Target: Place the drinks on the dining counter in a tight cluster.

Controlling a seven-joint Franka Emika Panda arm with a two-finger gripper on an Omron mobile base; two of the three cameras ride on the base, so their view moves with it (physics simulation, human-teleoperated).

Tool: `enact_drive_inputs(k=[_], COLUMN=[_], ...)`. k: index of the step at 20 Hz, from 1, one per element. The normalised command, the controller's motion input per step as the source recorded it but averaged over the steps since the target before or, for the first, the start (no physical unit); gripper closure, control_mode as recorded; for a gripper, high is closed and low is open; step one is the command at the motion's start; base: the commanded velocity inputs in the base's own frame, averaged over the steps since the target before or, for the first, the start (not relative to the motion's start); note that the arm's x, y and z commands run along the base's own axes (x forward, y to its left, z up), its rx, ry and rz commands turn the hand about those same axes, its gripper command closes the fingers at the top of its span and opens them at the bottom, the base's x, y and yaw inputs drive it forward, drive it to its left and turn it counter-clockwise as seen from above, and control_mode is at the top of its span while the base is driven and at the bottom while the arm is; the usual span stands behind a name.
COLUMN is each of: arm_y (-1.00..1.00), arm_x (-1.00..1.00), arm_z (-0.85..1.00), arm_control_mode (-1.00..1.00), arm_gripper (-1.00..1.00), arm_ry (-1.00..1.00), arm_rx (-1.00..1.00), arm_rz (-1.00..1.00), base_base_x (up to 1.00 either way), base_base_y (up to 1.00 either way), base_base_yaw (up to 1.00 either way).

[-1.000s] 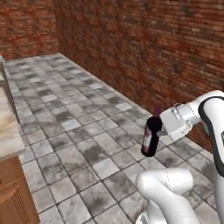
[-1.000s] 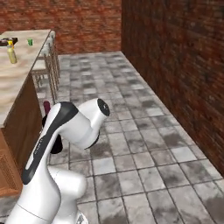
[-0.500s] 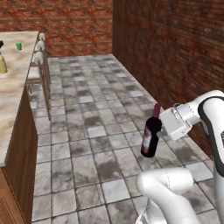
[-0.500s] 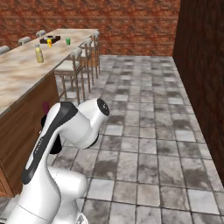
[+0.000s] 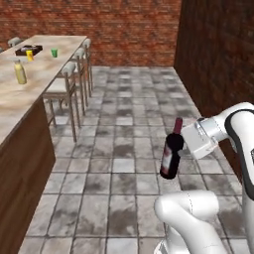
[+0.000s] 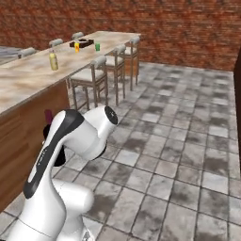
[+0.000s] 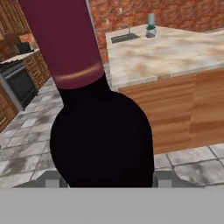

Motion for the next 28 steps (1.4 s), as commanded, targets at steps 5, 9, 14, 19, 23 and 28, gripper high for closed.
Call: enact_drive_inputs(k=[5,9,14,19,23,28], arm_y=[0.0,0.0,0.0,0.0,0.0,0.0], arm_x=[0.0,0.0,0.0,0.0,0.0,0.0], arm_z=[0.0,0.0,0.0,0.0,0.0,0.0], arm_control_mode=[1.0,1.0,1.0,1.0,1.0,1.0], arm_gripper=[1.0,1.0,1.0,1.0,1.0,1.0], arm_ry=[0.0,0.0,0.0,0.0,0.0,0.0], arm_rx=[0.0,0.0,0.0,0.0,0.0,0.0], arm_rz=[0.0,0.0,0.0,0.0,0.0,0.0], base_base_x=[1.0,1.0,1.0,1.0,1.0,1.0], base_base_y=[-0.68,-0.56,-0.54,-0.6,-0.9,-0.91], base_base_yaw=[0.53,0.55,0.57,0.55,0.39,0.36])
